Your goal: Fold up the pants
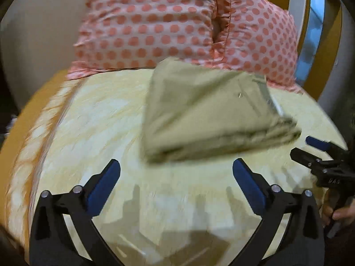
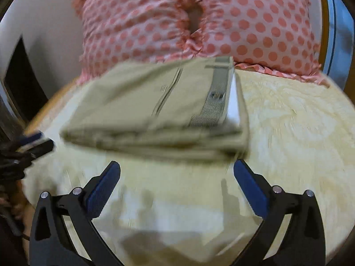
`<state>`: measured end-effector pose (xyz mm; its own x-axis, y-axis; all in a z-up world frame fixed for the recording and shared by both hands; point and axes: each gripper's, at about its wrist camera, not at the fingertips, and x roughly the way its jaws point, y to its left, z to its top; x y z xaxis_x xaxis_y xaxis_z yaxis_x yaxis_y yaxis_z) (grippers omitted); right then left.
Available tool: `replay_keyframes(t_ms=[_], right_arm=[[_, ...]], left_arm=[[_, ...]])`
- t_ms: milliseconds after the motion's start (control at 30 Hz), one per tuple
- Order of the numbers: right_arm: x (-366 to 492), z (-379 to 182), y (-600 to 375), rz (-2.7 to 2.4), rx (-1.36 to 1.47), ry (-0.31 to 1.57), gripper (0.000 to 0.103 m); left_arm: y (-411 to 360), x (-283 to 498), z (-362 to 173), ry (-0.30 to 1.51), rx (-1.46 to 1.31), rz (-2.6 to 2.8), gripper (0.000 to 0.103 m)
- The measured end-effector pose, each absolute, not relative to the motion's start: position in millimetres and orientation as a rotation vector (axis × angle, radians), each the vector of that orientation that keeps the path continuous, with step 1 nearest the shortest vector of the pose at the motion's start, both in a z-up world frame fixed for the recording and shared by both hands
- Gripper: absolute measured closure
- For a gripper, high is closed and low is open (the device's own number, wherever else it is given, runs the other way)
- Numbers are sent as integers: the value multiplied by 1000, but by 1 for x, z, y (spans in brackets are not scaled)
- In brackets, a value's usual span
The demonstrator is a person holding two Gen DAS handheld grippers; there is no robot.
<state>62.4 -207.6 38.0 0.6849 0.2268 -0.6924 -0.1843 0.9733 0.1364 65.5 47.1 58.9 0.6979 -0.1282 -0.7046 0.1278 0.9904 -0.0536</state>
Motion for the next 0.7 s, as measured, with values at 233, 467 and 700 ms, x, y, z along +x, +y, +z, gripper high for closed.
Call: replay_keyframes(t_ms=[233,467,700], right_arm=[[53,12,-172,140,13,805,1],[39,4,-167,62,31,752,1],[38,4,-167,62,31,745,1]], left_arm=[[48,38,32,837,-30,-68,2],[39,28,19,802,30,-19,2],[40,25,18,782,23,-6,2]])
